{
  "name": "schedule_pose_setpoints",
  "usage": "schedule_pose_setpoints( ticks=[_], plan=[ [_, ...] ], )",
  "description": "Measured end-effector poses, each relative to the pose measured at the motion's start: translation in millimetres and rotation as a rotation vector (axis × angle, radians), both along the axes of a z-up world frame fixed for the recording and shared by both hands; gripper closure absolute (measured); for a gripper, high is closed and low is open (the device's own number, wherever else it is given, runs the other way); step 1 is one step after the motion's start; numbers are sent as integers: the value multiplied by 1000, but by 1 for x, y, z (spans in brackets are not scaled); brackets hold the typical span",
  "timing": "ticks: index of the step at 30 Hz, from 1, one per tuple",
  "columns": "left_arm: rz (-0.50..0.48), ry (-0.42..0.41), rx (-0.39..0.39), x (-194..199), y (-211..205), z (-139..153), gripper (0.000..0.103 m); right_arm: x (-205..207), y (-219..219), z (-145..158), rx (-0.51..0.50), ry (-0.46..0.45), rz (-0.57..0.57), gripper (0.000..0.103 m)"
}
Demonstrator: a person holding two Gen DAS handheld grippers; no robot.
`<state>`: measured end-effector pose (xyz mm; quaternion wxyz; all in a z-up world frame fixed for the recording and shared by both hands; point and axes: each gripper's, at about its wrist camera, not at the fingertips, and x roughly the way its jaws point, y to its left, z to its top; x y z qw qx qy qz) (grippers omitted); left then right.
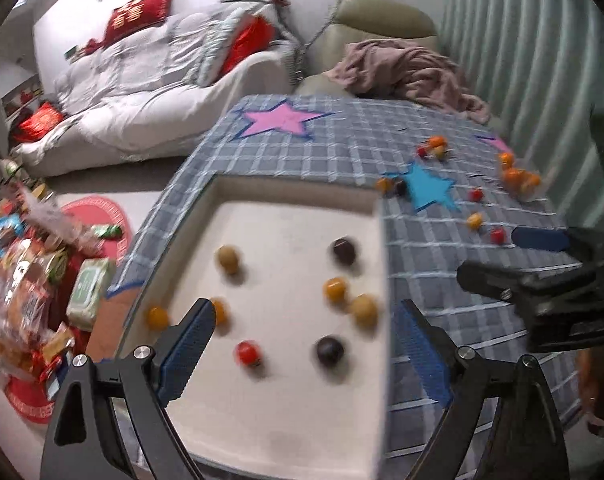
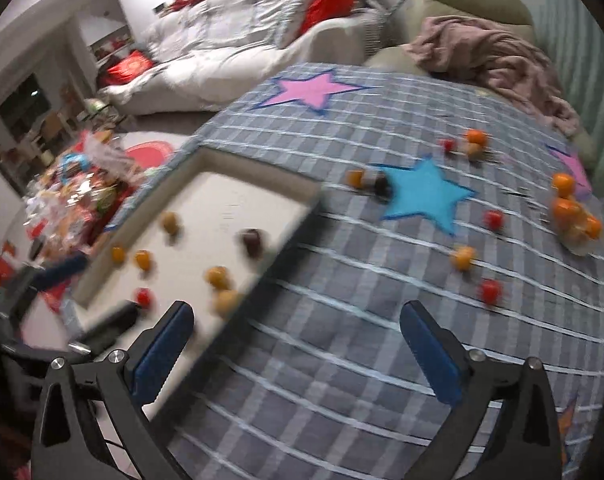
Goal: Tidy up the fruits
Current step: 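Move both tools back to the loose cherry tomatoes on the cloth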
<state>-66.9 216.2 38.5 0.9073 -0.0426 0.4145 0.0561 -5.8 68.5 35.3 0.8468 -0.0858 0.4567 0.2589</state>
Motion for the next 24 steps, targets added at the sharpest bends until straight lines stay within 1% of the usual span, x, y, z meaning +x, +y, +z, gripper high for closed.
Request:
schedule_pose_setpoints(
  ticks=[3, 5, 7, 9, 11, 13, 16, 19, 20, 22, 23, 24],
  plan=[
    [-46, -11, -1, 15, -24, 11, 12, 11, -36, -6, -16, 3, -79, 0],
    [-81, -12, 17, 29, -45, 13, 12, 20, -60, -13, -24, 8, -141, 0],
    [-107, -6, 47, 43, -65, 10, 12, 28, -80, -23, -28, 15, -195, 0],
    [-129, 17, 66, 59, -83, 0, 12, 35, -94, -31, -35, 15, -231, 0],
    [-142, 44, 68, 75, -97, -11, 12, 40, -102, -39, -40, 15, -245, 0],
    [-150, 56, 90, 89, -110, -22, 12, 46, -106, -45, -42, 8, -250, 0],
    [-156, 78, 130, 102, -121, -35, 12, 55, -106, -53, -73, -23, -257, 1],
    [-156, 90, 132, 111, -123, -44, 12, 67, -106, -62, -73, -23, -255, 3],
    [-159, 93, 143, 114, -124, -47, 12, 70, -105, -65, -72, -22, -249, 5],
    [-167, 98, 169, 118, -127, -53, 12, 74, -103, -67, -74, -36, -230, 14],
    [-172, 99, 183, 120, -128, -56, 12, 74, -102, -68, -77, -41, -222, 22],
    [-175, 99, 187, 122, -129, -58, 12, 75, -99, -69, -82, -49, -206, 26]
  ],
)
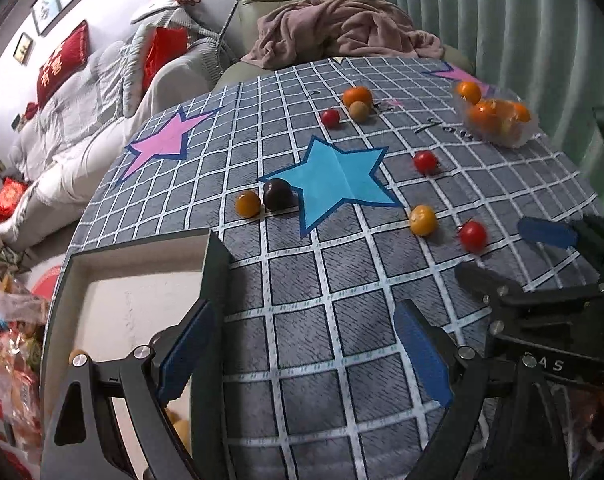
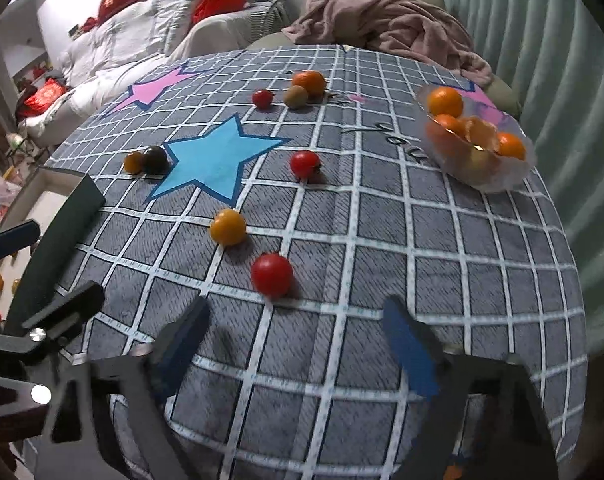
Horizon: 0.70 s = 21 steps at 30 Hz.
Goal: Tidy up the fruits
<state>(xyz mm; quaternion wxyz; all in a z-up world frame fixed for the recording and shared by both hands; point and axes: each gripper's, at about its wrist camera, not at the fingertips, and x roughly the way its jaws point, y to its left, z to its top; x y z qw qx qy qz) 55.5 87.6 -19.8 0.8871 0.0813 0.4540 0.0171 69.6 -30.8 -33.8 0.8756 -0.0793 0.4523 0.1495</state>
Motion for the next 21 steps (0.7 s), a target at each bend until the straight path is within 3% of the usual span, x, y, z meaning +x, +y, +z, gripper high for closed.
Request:
schedule_pose_setpoints(
  ticks=[5, 9, 10, 21],
  plan=[
    [-19, -6, 0, 11, -6, -7, 12, 5, 4, 0, -9, -34, 39, 42],
    [-47, -15, 0, 25, -18, -9, 12, 7, -4, 2, 12, -44, 38, 70],
    [-58, -21, 4, 29, -22, -9, 12, 8, -9, 2, 22, -42, 24, 73],
    [-126, -23, -12, 61, -60, -25, 15, 18, -52, 2, 115, -17, -65, 79]
  ],
)
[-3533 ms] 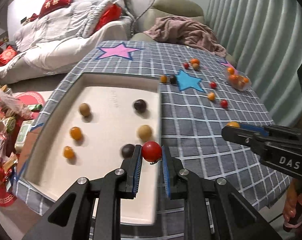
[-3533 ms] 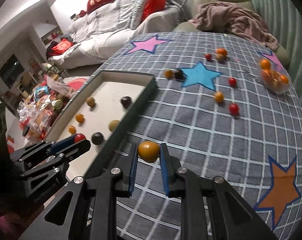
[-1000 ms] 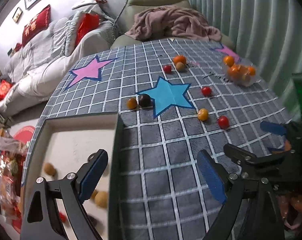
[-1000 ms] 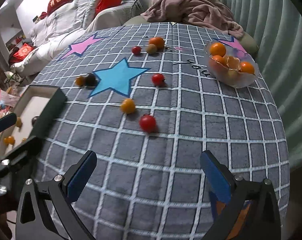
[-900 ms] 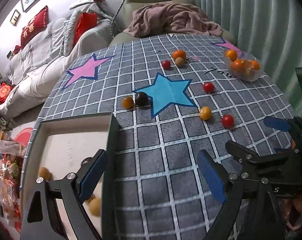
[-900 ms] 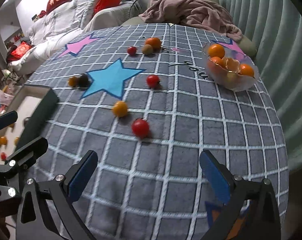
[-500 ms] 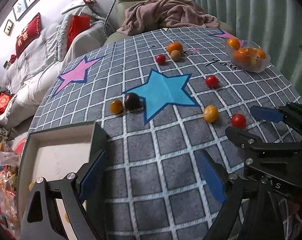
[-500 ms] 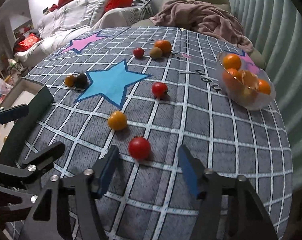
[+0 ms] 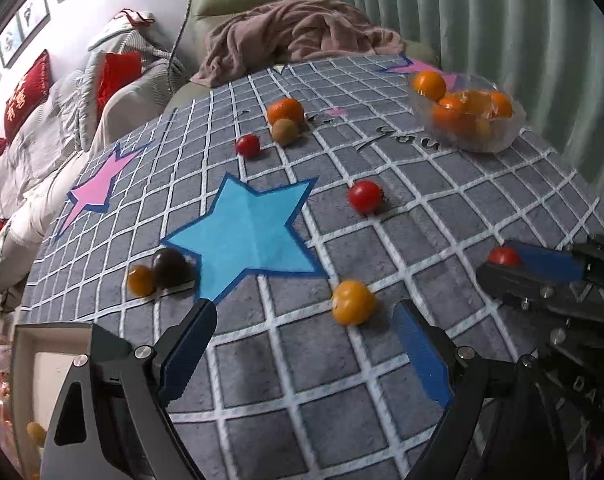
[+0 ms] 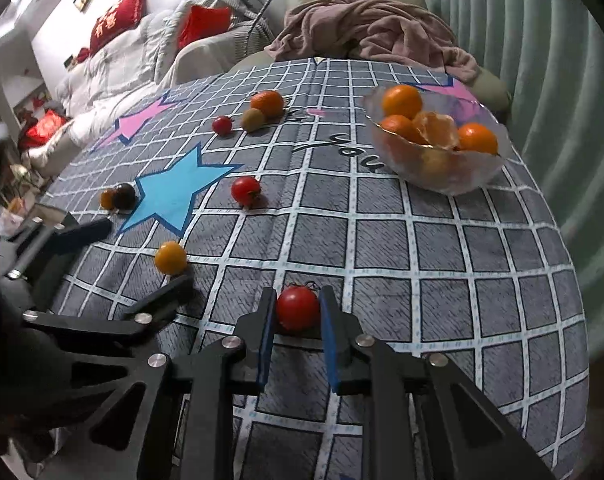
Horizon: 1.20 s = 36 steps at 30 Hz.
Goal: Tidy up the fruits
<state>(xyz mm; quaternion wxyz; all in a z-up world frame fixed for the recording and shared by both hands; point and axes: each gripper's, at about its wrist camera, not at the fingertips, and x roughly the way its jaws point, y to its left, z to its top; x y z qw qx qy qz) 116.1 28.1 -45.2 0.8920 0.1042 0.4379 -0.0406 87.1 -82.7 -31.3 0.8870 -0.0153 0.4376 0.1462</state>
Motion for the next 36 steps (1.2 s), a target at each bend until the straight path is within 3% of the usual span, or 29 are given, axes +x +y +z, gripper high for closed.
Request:
schedule_pose_setpoints(
  ticks=[2, 5, 7, 13, 19, 24, 28, 29, 30, 32, 36],
  plan=[
    [-14, 5, -35, 1, -3, 1, 32, 0, 0, 0, 0, 0, 4, 79],
    [-48, 11, -41, 2, -10, 2, 69, -1, -1, 0, 11, 7, 8, 80],
    [-74, 16, -36, -2, -16, 2, 80, -5, -3, 1, 24, 14, 9, 80],
    [-63, 33, -69, -26, -8, 3, 80, -27, -11, 2, 57, 32, 4, 80],
    [-18, 58, -144, -78, 15, 2, 80, -64, -17, 0, 102, 54, -6, 80],
    [9, 63, -149, -119, 26, 2, 80, -94, -18, -2, 138, 76, -16, 80],
    [15, 72, -146, -132, 30, 3, 80, -100, -14, 1, 79, 55, -13, 80],
    [21, 72, -144, -132, 31, 3, 80, -93, -16, 1, 72, 73, -25, 76],
    [32, 75, -149, -131, 32, 3, 80, -86, -19, 1, 86, 93, -44, 58],
    [46, 76, -159, -129, 35, 3, 80, -75, -26, 3, 108, 82, -76, 40],
    [56, 70, -152, -125, 37, 3, 80, -50, -20, 1, 50, 53, -75, 40]
  ],
)
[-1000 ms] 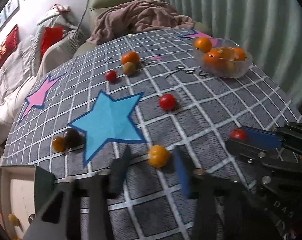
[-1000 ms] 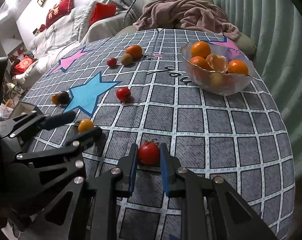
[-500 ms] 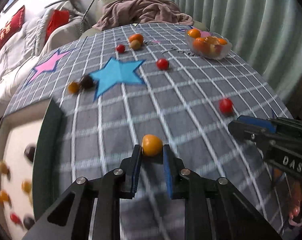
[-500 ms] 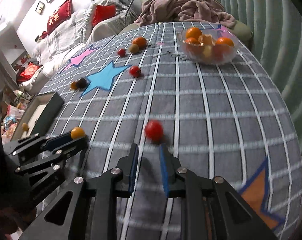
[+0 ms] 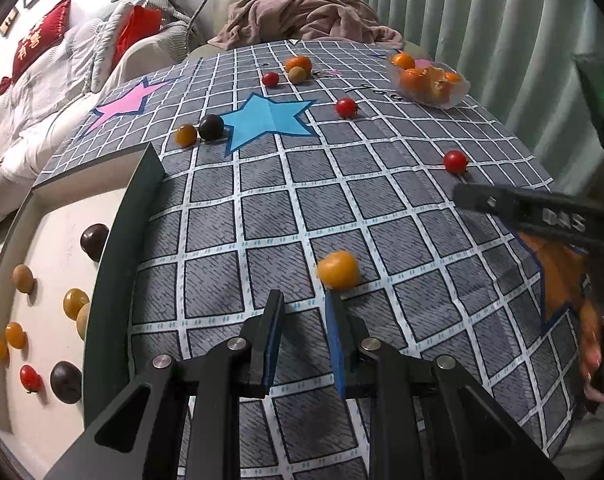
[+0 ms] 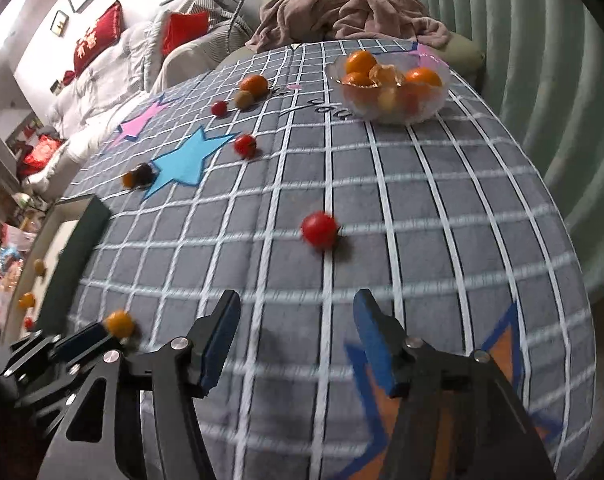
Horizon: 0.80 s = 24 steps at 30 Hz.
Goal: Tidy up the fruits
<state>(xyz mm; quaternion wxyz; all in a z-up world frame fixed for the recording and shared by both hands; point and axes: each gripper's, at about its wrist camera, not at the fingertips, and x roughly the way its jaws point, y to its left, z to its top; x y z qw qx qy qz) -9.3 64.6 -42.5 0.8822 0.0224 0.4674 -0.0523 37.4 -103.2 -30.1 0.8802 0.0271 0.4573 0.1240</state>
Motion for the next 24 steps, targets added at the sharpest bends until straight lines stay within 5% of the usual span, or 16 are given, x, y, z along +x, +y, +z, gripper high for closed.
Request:
schedule_pose_setpoints(
  ticks=[13, 20, 21, 22, 23, 24],
  plan=[
    [-66, -39, 13, 6, -17, 2, 79, 22, 20, -3, -96, -55, 25, 44],
    [-65, -47, -44, 0, -13, 11, 78, 20, 17, -3, -84, -57, 38, 44],
    [-64, -49, -45, -2, -11, 13, 69, 20, 17, -3, -83, -58, 40, 44],
    [-56, -65, -36, -5, -11, 16, 29, 20, 16, -3, -82, -59, 39, 44],
    [-44, -102, -31, -10, -11, 19, 5, 20, 16, -3, -81, -59, 38, 44],
    [-35, -152, -22, -15, -12, 24, 5, 19, 16, -4, -83, -59, 38, 44]
  ],
)
